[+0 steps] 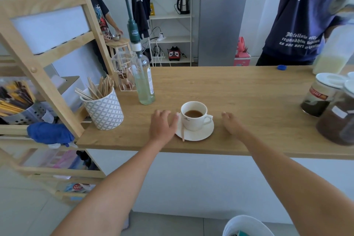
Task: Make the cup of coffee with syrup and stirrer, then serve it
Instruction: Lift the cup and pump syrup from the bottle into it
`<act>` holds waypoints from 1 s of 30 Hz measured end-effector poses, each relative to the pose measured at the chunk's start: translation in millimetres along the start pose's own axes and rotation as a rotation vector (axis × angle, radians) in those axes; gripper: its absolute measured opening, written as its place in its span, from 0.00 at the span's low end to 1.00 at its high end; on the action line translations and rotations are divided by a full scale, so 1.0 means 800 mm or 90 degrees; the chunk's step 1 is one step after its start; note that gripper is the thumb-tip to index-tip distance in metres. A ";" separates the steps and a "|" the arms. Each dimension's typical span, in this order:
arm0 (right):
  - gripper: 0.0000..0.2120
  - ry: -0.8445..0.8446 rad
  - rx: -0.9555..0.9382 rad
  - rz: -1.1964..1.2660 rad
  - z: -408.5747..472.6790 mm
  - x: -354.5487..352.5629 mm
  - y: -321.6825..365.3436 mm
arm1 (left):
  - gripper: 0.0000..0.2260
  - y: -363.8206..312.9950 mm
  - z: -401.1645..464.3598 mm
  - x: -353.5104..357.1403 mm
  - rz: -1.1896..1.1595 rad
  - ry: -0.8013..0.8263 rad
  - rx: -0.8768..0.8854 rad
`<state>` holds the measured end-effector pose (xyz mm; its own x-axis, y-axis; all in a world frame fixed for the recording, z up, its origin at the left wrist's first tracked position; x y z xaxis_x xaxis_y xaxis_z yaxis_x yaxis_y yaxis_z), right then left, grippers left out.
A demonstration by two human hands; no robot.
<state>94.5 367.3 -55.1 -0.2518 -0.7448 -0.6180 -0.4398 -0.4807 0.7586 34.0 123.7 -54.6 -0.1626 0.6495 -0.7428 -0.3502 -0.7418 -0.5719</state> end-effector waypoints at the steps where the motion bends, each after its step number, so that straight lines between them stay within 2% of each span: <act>1: 0.22 0.014 0.056 0.105 0.003 -0.007 0.013 | 0.24 -0.003 0.014 -0.002 -0.030 0.033 -0.095; 3: 0.25 0.087 0.192 0.284 0.003 -0.016 0.030 | 0.33 -0.008 0.036 -0.006 -0.132 0.122 -0.285; 5: 0.28 0.180 0.276 0.406 0.001 -0.022 0.038 | 0.36 -0.017 0.047 -0.010 -0.328 0.216 -0.451; 6: 0.30 0.215 0.298 0.441 0.000 -0.024 0.040 | 0.37 -0.021 0.050 -0.013 -0.409 0.252 -0.516; 8: 0.32 0.259 0.324 0.469 -0.001 -0.024 0.041 | 0.39 -0.026 0.052 -0.014 -0.465 0.315 -0.581; 11: 0.35 0.288 0.350 0.458 -0.002 -0.020 0.043 | 0.33 -0.028 0.054 -0.008 -0.475 0.378 -0.612; 15: 0.34 0.304 0.367 0.436 -0.001 -0.015 0.043 | 0.31 -0.025 0.057 -0.002 -0.477 0.395 -0.628; 22: 0.33 0.259 0.365 0.431 0.004 -0.008 0.043 | 0.38 -0.026 0.057 -0.004 -0.518 0.375 -0.665; 30: 0.27 0.263 0.337 0.435 0.017 0.006 0.061 | 0.34 -0.017 0.064 -0.015 -0.536 0.337 -0.698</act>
<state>60.0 346.9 -23.6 -0.3188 -0.9398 0.1226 -0.6690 0.3148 0.6733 -6.2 134.5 -20.1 0.1620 0.9862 0.0328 0.7260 -0.0966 -0.6808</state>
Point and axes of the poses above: each hand's wrist, its own z-axis towards the middle knuckle, its own x-axis out of the palm, y = z × x, the point moved 1 cm from there along z, towards the middle knuckle
